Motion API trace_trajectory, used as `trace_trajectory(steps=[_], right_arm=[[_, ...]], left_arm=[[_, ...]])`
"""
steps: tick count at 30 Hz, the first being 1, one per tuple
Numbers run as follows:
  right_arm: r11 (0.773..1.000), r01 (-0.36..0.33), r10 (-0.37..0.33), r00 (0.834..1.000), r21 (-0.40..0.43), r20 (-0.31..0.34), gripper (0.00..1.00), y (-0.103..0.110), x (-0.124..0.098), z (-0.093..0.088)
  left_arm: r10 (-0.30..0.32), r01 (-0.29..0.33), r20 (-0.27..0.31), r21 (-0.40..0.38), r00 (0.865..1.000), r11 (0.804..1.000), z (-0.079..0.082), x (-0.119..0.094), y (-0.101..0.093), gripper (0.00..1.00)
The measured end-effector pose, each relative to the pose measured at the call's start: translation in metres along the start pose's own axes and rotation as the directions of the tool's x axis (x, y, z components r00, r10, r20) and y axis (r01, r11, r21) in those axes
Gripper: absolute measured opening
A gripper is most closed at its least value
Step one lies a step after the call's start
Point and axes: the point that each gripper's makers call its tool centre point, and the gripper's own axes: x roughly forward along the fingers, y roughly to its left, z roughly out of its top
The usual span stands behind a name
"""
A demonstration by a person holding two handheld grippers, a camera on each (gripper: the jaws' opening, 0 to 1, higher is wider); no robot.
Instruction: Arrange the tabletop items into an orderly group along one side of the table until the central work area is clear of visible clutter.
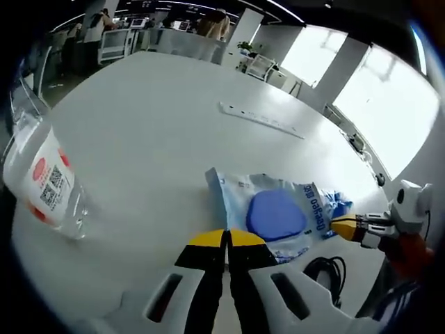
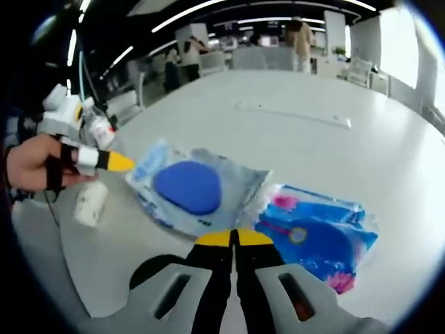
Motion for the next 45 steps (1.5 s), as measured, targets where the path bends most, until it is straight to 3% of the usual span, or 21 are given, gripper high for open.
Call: trace_trajectory(steps=[8,13,18,27,36,45], right_arm=[[1.0,-0.015,0.015,1.0,-0.01,0.002,0.0,0.009,0.006,0.002],[0.997,-0.015,0.013,1.0,-0.079,-0.018,0.0,0.008,0.006,-0.002],[0.998,-0.01,0.008,1.0,-0.066,-0.024,0.01,0.009,0.005,-0.006],[0.998,0.009,-0.011,1.0,-0.061,-0.025,0.02,0.008,0.0,-0.008],[0.998,0.019,-0.019,1.0,-0.067,-0.005,0.04,0.012,-0.01,-0.003],[0.998,0.034,-0.032,0.999,-0.061,0.024,0.07,0.016,-0.022,0.0]], left_arm=[[0.016,-0.016,0.001,-0.01,1.0,1.0,0.006,-0.003,0.011,0.0],[0.008,-0.009,-0.013,-0.033,1.0,0.999,0.004,-0.005,0.013,0.04],[0.005,-0.005,-0.021,-0.027,1.0,1.0,0.0,-0.011,0.013,0.09],[0.007,-0.006,0.011,-0.016,1.0,1.0,0.005,-0.025,0.016,0.09],[-0.017,0.016,0.061,0.023,0.998,1.0,0.014,-0.051,0.011,0.09],[-0.058,0.056,0.076,0.032,0.995,0.998,0.0,-0.081,0.004,0.1]])
